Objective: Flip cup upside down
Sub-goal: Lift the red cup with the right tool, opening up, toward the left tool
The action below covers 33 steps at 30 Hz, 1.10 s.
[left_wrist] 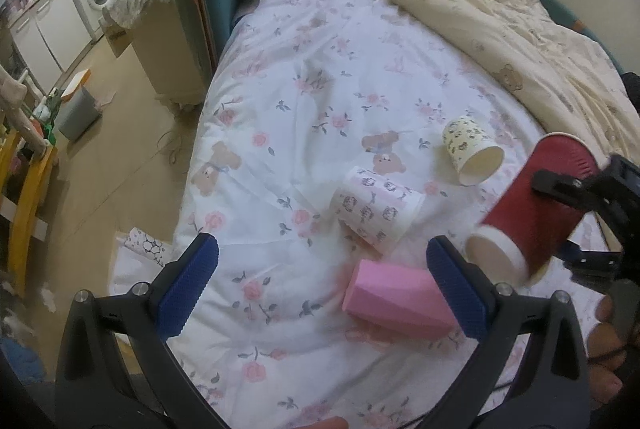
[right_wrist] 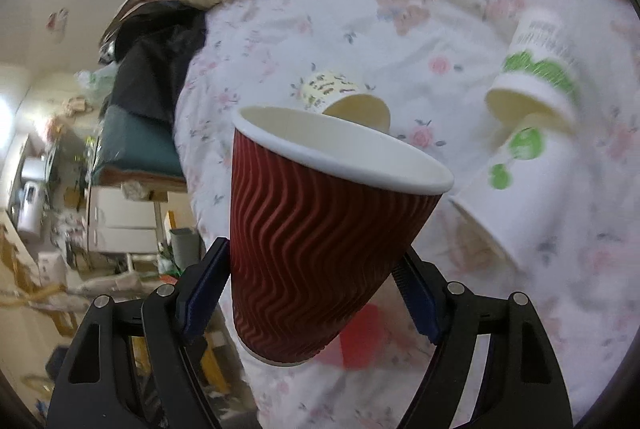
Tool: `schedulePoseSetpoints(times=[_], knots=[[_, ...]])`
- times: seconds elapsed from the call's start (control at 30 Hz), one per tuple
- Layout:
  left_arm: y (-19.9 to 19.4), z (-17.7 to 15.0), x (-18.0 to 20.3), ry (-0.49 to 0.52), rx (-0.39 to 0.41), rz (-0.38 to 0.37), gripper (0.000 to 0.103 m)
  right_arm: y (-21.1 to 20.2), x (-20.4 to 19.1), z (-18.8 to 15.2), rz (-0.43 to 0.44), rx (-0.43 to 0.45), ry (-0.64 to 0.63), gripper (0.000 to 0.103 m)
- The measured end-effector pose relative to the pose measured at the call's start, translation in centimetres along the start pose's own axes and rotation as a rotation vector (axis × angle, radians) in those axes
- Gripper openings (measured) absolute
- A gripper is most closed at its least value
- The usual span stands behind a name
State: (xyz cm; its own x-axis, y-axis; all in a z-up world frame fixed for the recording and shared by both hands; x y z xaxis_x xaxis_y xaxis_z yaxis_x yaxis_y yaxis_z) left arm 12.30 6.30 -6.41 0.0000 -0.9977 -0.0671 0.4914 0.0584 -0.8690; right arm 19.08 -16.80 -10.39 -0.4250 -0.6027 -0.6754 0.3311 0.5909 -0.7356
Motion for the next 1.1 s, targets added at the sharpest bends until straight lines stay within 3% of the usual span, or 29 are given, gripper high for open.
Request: schedulePoseSetpoints(times=[0.27,0.47,0.87,1.1], knots=[[-2.8,-2.3,1.0,0.030,0.019,-0.006,0.103,-5.2,2.1,-3.6,-0.045,-0.044,-0.147,0.081],[-3.9,-4.8,1.6,0.047,0.006,0.000,0.103,-6.3,4.5,-6.1,-0.064,-0.085,-0.190,0.081],[-4.9,-8.8,2.8,0.072,-0.015,-0.019,0.103,-4.4,8.9,-10.6,-0.222,-0.208,-0.352,0.082],[-4.0,-9.2,2.9,0.055,-0.006,-0.021,0.103,-2.7,9.4,-12.4,-0.217,-0.277,-0.420,0.082]])
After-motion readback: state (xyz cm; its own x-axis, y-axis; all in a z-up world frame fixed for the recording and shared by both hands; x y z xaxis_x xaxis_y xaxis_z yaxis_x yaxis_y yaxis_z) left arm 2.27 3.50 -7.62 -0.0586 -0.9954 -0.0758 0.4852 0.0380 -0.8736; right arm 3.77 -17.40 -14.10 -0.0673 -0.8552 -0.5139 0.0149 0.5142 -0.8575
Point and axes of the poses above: each gripper's, at about its wrist camera, not at the fingertips, and y roughly the way its jaws point, x to its right, z to its top, the point moved 5 cm from there along y, roughly the way its jaws point, and after that the axes turned 14 degrees about y, right-handed, at the moved point
